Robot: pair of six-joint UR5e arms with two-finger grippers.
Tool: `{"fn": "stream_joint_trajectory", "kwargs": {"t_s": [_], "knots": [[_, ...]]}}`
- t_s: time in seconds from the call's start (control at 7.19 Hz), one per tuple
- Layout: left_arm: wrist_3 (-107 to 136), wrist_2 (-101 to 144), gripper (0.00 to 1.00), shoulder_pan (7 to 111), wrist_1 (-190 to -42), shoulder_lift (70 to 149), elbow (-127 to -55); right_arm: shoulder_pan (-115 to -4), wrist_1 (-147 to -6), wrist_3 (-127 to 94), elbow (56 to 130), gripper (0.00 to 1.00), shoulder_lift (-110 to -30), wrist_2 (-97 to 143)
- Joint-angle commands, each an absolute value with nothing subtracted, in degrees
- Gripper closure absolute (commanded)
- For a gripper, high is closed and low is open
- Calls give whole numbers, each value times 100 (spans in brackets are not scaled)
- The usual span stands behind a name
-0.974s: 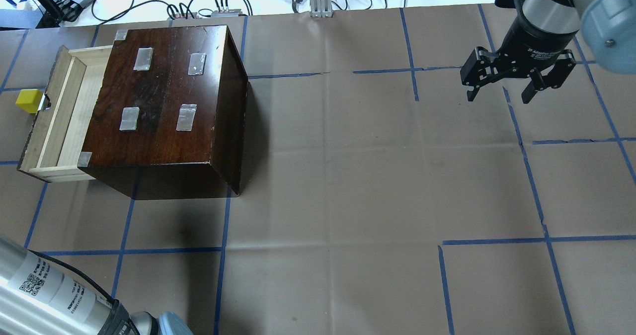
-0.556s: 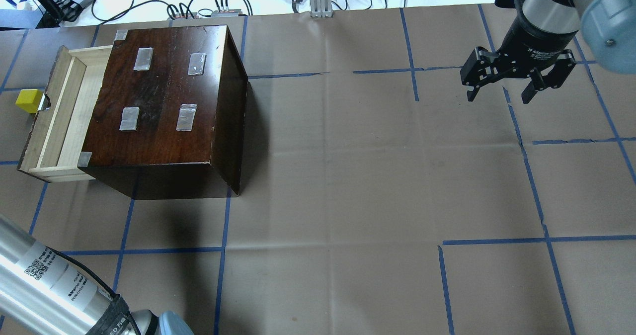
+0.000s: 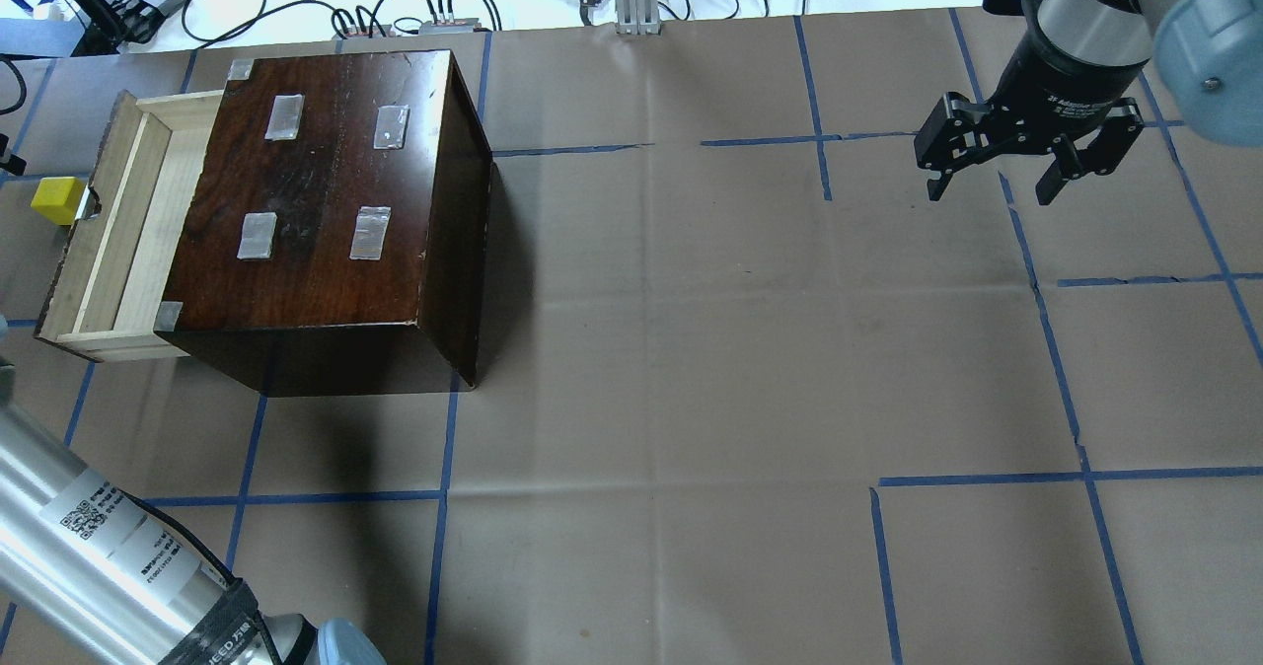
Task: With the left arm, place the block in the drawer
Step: 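Release the handle and move the left gripper over the yellow cube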
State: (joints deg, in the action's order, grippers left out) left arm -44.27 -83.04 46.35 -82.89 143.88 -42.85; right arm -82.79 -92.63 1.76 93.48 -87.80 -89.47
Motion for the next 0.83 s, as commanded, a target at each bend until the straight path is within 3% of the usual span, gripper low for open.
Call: {"fn": "stream_joint_trajectory", "kwargs": {"t_s": [0.0, 0.7], "knots": [[-4236, -8306, 1, 4772, -8149, 14589, -4289, -8279, -9255, 176, 9352, 0, -8780, -8947], [-4254, -8411, 1, 4816, -7708, 15012, -4263, -8279, -9264, 176, 9352, 0, -8780, -8947]]}}
